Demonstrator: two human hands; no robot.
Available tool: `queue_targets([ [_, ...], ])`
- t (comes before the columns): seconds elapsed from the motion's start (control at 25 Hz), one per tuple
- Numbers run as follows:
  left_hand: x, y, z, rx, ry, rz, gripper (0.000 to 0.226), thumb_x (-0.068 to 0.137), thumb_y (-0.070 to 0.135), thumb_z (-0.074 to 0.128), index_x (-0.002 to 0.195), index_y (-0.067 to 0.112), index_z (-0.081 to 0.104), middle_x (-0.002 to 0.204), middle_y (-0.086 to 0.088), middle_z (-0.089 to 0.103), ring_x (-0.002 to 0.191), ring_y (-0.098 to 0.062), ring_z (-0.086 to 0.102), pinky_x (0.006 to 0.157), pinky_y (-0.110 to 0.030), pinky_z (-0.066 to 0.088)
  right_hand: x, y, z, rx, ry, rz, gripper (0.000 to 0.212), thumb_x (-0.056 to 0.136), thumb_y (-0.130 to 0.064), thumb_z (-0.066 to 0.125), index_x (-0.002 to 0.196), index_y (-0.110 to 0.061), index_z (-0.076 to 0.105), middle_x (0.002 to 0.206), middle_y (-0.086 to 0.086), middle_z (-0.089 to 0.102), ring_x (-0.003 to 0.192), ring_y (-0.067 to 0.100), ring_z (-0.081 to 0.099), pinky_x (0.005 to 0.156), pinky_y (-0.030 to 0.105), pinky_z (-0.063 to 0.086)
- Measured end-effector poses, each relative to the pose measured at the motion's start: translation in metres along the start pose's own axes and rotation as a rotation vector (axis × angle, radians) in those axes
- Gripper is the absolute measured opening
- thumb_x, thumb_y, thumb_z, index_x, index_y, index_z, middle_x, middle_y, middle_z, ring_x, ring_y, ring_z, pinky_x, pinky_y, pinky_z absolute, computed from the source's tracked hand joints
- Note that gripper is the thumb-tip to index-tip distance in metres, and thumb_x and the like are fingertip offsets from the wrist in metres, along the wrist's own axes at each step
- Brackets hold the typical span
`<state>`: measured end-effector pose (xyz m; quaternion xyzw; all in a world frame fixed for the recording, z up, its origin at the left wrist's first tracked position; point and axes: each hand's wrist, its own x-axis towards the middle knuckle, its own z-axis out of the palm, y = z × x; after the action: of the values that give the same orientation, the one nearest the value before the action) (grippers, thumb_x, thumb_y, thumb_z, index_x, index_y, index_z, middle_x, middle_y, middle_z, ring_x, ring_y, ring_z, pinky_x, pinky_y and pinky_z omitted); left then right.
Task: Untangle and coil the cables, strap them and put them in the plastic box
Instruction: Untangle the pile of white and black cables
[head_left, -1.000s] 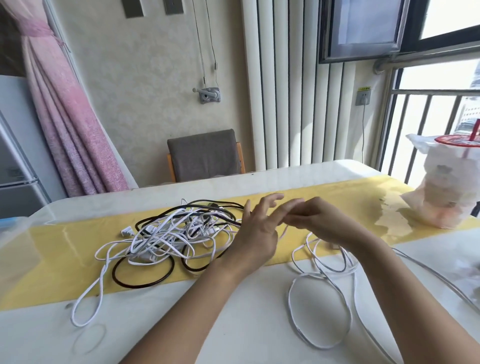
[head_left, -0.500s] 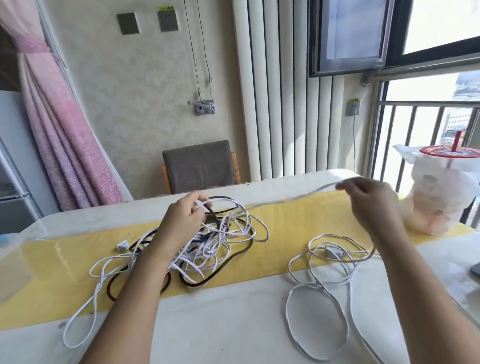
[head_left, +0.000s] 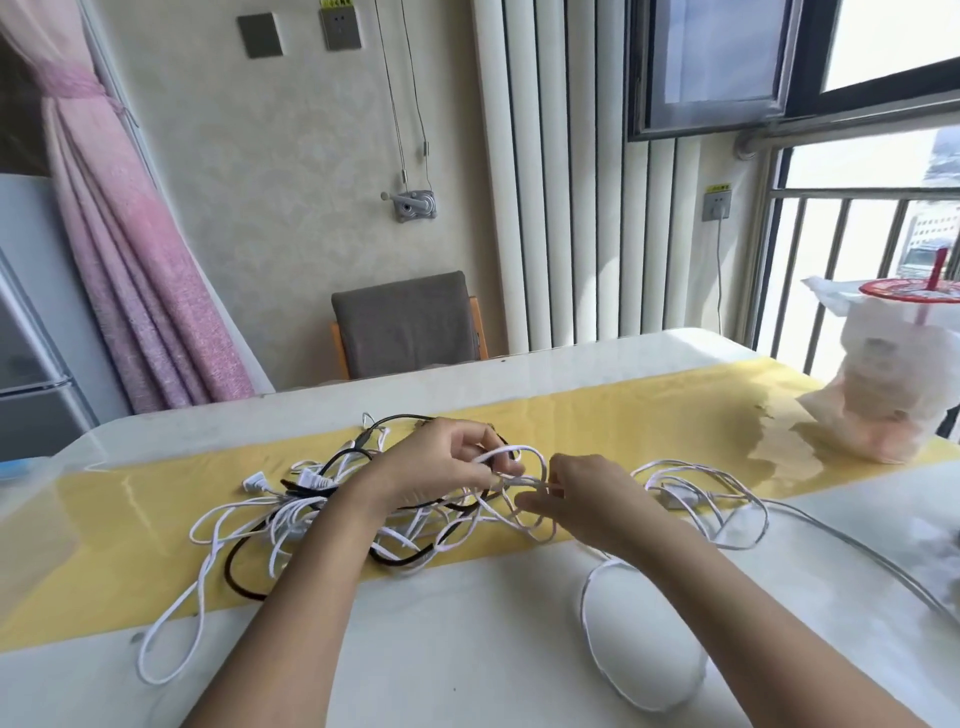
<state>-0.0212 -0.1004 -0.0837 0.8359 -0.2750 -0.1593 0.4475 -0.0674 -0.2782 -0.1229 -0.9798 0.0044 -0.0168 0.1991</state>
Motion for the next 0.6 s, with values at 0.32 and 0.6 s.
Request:
queue_targets([
  [0.32,0.008,0.002,0.017,0.258,0.153,0.079,0.025,0.075,0.010,0.053,0.064,0.028,0.066,0.077,0.010,0.068,0.072,-0.008,0.061,0.072,-0.030,0.047,-0.001,-0.003,-0.020,0.358,0.142,-0.128,0.053,0.085,-0.040,0.064,0.048,-0.015,0.036,0.047,-0.001,0.029,0.049,0.013,0.023,0.048,0.029,0.017],
  [0.6,0.000,-0.005,-0.016,0.446,0.465,0.103,0.025,0.078,0.000,0.048,0.070,0.023,0.052,0.063,0.007,0.053,0.057,-0.009,0.045,0.054,-0.023,0.033,-0.014,0.009,-0.056,0.704,0.486,-0.174,0.050,0.084,-0.026,0.067,0.052,-0.011,0.032,0.050,-0.003,0.023,0.048,0.009,0.020,0.047,0.024,0.015],
])
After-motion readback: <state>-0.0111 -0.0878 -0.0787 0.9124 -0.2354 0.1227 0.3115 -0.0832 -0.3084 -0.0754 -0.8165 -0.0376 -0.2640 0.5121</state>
